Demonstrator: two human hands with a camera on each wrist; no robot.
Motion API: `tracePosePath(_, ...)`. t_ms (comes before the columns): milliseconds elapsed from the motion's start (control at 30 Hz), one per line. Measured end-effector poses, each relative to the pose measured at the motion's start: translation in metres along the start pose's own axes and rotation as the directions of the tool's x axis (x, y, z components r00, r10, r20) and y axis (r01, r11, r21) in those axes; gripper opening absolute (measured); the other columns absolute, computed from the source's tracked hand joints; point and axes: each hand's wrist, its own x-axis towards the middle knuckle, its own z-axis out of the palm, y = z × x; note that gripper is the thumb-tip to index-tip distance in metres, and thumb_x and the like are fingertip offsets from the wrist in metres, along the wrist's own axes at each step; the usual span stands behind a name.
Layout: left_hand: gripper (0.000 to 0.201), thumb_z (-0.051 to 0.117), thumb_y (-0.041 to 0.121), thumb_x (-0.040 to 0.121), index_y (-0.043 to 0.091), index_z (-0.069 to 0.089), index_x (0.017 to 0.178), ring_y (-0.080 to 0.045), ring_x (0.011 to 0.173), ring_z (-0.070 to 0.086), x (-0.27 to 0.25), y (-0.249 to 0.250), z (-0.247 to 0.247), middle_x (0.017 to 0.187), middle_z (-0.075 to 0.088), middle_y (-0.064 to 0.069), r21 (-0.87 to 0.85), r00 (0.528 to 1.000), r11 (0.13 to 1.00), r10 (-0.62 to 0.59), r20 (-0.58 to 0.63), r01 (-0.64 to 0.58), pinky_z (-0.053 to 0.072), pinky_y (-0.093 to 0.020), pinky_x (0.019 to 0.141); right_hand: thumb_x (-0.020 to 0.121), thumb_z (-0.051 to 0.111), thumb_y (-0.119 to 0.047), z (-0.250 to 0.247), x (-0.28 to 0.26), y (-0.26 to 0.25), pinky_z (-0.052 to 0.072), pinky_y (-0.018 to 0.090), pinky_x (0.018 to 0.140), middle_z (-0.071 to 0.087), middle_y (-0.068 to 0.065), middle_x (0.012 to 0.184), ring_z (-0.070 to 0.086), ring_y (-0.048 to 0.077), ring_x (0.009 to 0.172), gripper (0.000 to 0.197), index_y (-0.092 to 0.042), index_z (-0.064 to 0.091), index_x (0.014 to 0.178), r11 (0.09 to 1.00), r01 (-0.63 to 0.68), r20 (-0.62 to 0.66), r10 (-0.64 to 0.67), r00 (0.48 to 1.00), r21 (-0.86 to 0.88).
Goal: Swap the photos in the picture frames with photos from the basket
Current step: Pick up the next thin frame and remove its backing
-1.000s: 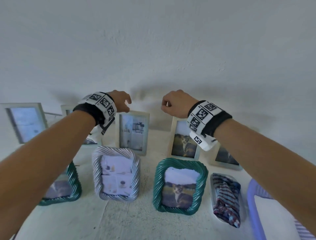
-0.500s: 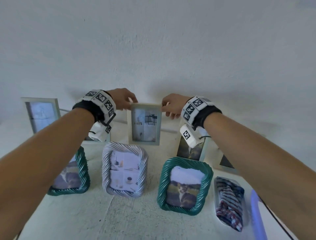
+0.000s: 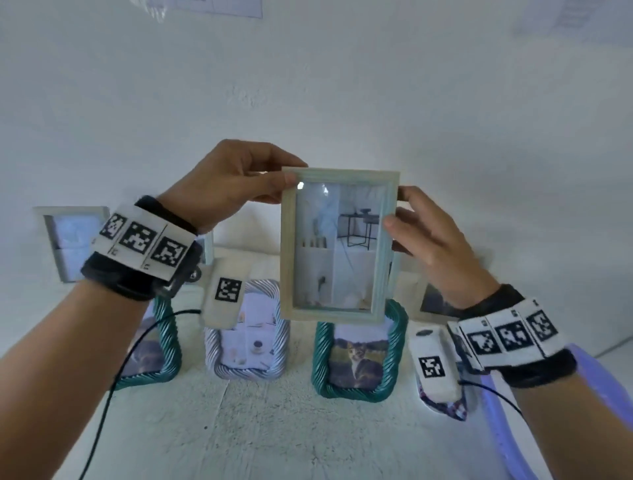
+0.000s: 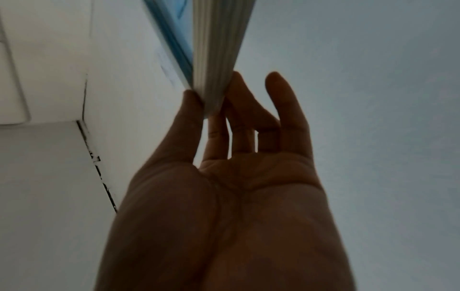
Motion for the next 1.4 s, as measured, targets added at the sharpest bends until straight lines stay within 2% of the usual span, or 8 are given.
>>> tracePosePath(467, 0.016, 0.066, 0.021, 0.092, 0.02, 0.068, 0.108, -0.032, 0.09, 0.069, -0.155, -0.114, 0.095, 0.102, 0.07, -0.014, -0.046, 0.919, 0.918, -0.393, 0.039, 0.394, 0.06, -0.042, 0.078, 0.099, 0.043, -0.023, 0.128, -0.178, 0.089, 0.046, 0.05, 0.099, 0.06, 0.007, 0.132, 0.057, 0.026, 0.122, 0.035, -0.024, 0.048, 0.134, 0.67, -0.345, -0.064, 0.506, 0.86, 0.657)
tracePosePath(767, 0.132, 0.075, 0.072, 0.059, 0.035, -0.01, 0.153, -0.013, 0.148, 0.014, -0.239, -0.117, 0.173, 0.162, 0.008, 0.008, 0.136, 0.89, 0.896, -0.438, 0.127, 0.422, 0.02, -0.042, 0.12, 0.101, 0.044, -0.025, 0.154, -0.212, 0.094, 0.05, 0.052, 0.092, 0.063, 0.013, 0.125, 0.063, 0.032, 0.113, 0.031, -0.023, 0.05, 0.131, 0.676, -0.345, -0.174, 0.575, 0.799, 0.651)
tracePosePath(1000, 0.138, 0.078, 0.075, 0.051, 0.042, -0.012, 0.15, -0.014, 0.147, 0.015, -0.243, -0.117, 0.188, 0.16, 0.013, 0.005, 0.017, 0.898, 0.899, -0.439, 0.042, 0.438, 0.023, -0.044, 0.119, 0.091, 0.046, -0.054, 0.16, -0.214, 0.081, 0.041, 0.058, 0.103, 0.06, 0.023, 0.128, 0.055, 0.044, 0.12, 0.052, -0.02, 0.057, 0.128, 0.398, -0.377, 0.004, 0.683, 0.73, 0.836)
tracePosePath(1100, 0.131, 0.088, 0.048, 0.062, 0.039, -0.009, 0.15, 0.013, 0.131, 0.03, -0.245, -0.108, 0.185, 0.147, 0.03, 0.018, -0.121, 0.924, 0.918, -0.367, 0.107, 0.379, 0.029, -0.016, 0.108, 0.092, 0.045, -0.062, 0.165, -0.209, 0.073, 0.032, 0.059, 0.111, 0.049, 0.025, 0.14, 0.047, 0.041, 0.129, 0.069, -0.012, 0.049, 0.139, 0.305, -0.34, 0.041, 0.688, 0.724, 0.89)
tracePosePath(1167, 0.125, 0.087, 0.032, 0.068, 0.038, -0.008, 0.15, 0.024, 0.121, 0.033, -0.247, -0.105, 0.184, 0.137, 0.033, 0.026, -0.182, 0.925, 0.913, -0.333, 0.182, 0.364, 0.031, -0.006, 0.1, 0.084, 0.061, -0.06, 0.18, -0.205, 0.055, 0.023, 0.058, 0.115, 0.039, 0.031, 0.144, 0.035, 0.044, 0.136, 0.089, 0.002, 0.037, 0.143, 0.4, -0.307, -0.021, 0.636, 0.771, 0.863)
tracePosePath(1267, 0.126, 0.089, 0.044, 0.062, 0.053, -0.003, 0.147, 0.004, 0.138, 0.028, -0.252, -0.104, 0.18, 0.152, 0.029, 0.011, -0.268, 0.925, 0.892, -0.311, 0.218, 0.364, 0.036, -0.038, 0.113, 0.095, 0.059, -0.032, 0.168, -0.206, 0.055, 0.028, 0.054, 0.111, 0.038, 0.041, 0.136, 0.043, 0.05, 0.126, 0.06, 0.009, 0.042, 0.136, 0.446, -0.275, -0.178, 0.739, 0.65, 0.852)
tracePosePath(1300, 0.123, 0.088, 0.052, 0.058, 0.056, 0.002, 0.146, 0.001, 0.141, 0.027, -0.253, -0.105, 0.176, 0.154, 0.028, 0.009, -0.305, 0.927, 0.88, -0.315, 0.202, 0.365, 0.036, -0.044, 0.112, 0.088, 0.065, -0.047, 0.165, -0.207, 0.058, 0.041, 0.051, 0.102, 0.05, 0.034, 0.129, 0.055, 0.043, 0.113, 0.061, -0.004, 0.055, 0.131, 0.639, -0.355, -0.286, 0.68, 0.675, 0.682)
tracePosePath(1400, 0.107, 0.082, 0.059, 0.059, 0.046, 0.023, 0.147, -0.011, 0.136, 0.043, -0.257, -0.115, 0.159, 0.151, 0.04, 0.005, -0.405, 0.944, 0.853, -0.312, 0.106, 0.328, 0.042, -0.046, 0.105, 0.089, 0.049, -0.058, 0.161, -0.212, 0.074, 0.045, 0.033, 0.061, 0.065, 0.011, 0.091, 0.056, 0.021, 0.068, 0.049, -0.019, 0.069, 0.112, 0.604, -0.487, -0.116, 0.694, 0.71, 0.631)
